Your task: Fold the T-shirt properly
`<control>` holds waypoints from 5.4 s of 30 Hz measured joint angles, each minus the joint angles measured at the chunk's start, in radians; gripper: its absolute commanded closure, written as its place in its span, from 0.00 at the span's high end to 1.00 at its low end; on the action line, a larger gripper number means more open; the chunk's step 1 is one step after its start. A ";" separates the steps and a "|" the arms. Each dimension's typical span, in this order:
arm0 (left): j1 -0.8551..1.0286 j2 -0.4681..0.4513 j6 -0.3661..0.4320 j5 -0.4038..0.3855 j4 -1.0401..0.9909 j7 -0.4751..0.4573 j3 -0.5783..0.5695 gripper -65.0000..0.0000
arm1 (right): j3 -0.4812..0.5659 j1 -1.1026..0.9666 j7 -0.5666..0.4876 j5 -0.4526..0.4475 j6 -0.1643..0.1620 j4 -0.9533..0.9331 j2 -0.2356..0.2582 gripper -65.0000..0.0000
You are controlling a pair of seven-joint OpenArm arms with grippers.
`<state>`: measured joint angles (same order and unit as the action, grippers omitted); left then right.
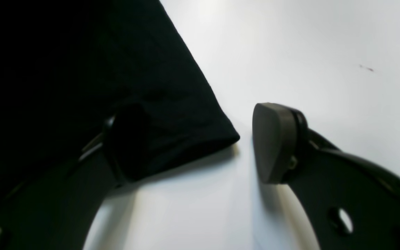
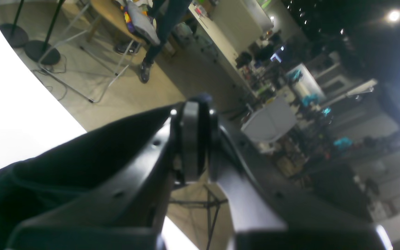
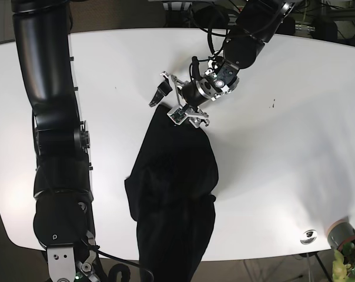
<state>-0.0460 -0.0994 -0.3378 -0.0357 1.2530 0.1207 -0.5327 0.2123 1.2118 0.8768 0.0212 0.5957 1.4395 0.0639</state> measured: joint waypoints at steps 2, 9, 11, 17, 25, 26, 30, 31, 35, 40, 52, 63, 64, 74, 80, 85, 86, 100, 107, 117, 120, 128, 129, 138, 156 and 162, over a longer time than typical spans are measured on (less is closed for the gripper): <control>0.000 0.002 0.002 -0.002 -0.013 -0.017 0.000 0.69 | -0.003 -0.003 0.009 0.000 0.000 0.000 0.001 0.04; -0.008 -0.001 0.006 -0.011 -0.043 -0.044 0.000 0.26 | -0.003 -0.010 0.006 0.001 0.000 0.000 -0.003 0.04; -0.023 -0.002 0.006 -0.018 -0.065 -0.059 0.003 0.09 | -0.003 -0.016 0.007 0.001 0.000 0.000 -0.002 0.04; -0.054 -0.011 -0.009 -0.033 -0.117 -0.058 0.003 0.00 | -0.003 -0.018 0.007 0.002 0.000 0.000 0.004 0.04; 0.022 -0.066 0.002 0.000 0.048 0.042 0.183 0.00 | -0.005 -0.019 0.010 0.002 -0.001 0.000 0.028 0.04; 0.039 -0.066 0.000 0.005 0.078 0.066 0.223 0.00 | -0.006 -0.019 0.006 -0.001 -0.001 0.000 0.033 0.04; 0.062 -0.071 -0.010 0.011 0.180 0.165 0.330 0.00 | -0.037 -0.019 -0.001 -0.002 -0.001 -0.002 0.043 0.04; 0.062 -0.073 -0.013 0.010 0.207 0.182 0.353 0.00 | -0.045 -0.019 -0.001 -0.001 -0.001 -0.003 0.047 0.04; 0.038 -0.100 -0.010 0.000 0.335 0.200 0.462 0.00 | -0.054 -0.019 -0.001 0.001 -0.008 -0.009 0.087 0.04; 0.029 -0.107 -0.040 0.001 0.423 0.294 0.620 0.00 | -0.059 -0.019 -0.003 0.003 -0.010 -0.061 0.121 0.04; -0.274 -0.117 -0.200 0.002 0.513 0.532 0.941 0.00 | -0.065 0.007 -0.069 0.005 -0.011 -0.162 0.199 0.04; -0.666 -0.240 -0.251 -0.005 0.508 0.726 0.972 0.00 | -0.142 0.042 -0.080 0.001 -0.051 -0.212 0.236 0.04; -0.703 -0.254 -0.250 -0.013 0.494 0.724 0.982 0.00 | -0.155 0.047 -0.084 0.001 -0.053 -0.222 0.246 0.04; -0.704 -0.299 -0.247 -0.002 0.423 0.727 1.040 0.00 | -0.248 0.007 -0.077 -0.014 -0.046 -0.244 0.296 0.04; -0.576 -0.302 -0.249 -0.010 0.436 0.726 1.096 0.00 | -0.310 -0.115 0.005 -0.004 -0.046 -0.129 0.325 0.04; -0.481 -0.297 -0.267 -0.080 0.459 0.713 1.117 0.00 | -0.348 -0.276 0.051 -0.018 -0.048 0.054 0.306 0.04; -0.450 -0.292 -0.279 -0.106 0.470 0.713 1.135 0.00 | -0.365 -0.318 0.066 -0.025 -0.046 0.090 0.299 0.04; -0.056 -0.289 -0.280 -0.282 0.496 0.671 1.253 0.00 | -0.604 -0.855 0.157 -0.013 -0.052 0.479 0.169 0.04; 0.102 -0.286 -0.289 -0.307 0.495 0.584 1.286 0.00 | -0.711 -1.070 0.154 -0.014 -0.051 0.529 0.090 0.04; 0.283 -0.289 -0.282 -0.295 0.454 0.476 1.300 0.00 | -0.827 -1.247 0.153 -0.008 -0.050 0.527 0.004 0.04; 0.318 -0.271 -0.283 -0.290 0.442 0.452 1.303 0.00 | -0.842 -1.296 0.155 0.002 -0.054 0.527 -0.015 0.04; 0.375 -0.227 -0.282 -0.289 0.394 0.385 1.327 0.00 | -0.885 -1.364 0.146 -0.004 -0.053 0.528 -0.049 0.04; 0.377 -0.223 -0.280 -0.284 0.383 0.385 1.329 0.00 | -0.896 -1.370 0.145 -0.001 -0.053 0.528 -0.053 0.04; 0.401 -0.225 -0.354 -0.279 0.309 0.374 1.329 0.00 | -0.890 -1.428 0.130 0.002 -0.053 0.528 -0.055 0.47; 0.370 -0.229 -0.359 -0.211 0.275 0.367 1.379 0.00 | -0.711 -1.329 0.136 -0.273 -0.060 0.518 -0.013 0.58; 0.365 -0.229 -0.359 -0.211 0.275 0.362 1.379 0.00 | -0.561 -1.184 0.133 -0.275 -0.058 0.407 0.011 0.57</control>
<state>0.3195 -0.3279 -0.6971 -0.2470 1.5284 0.4824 0.8463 -0.3489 0.0273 1.0100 -0.2543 0.5377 1.8469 0.0753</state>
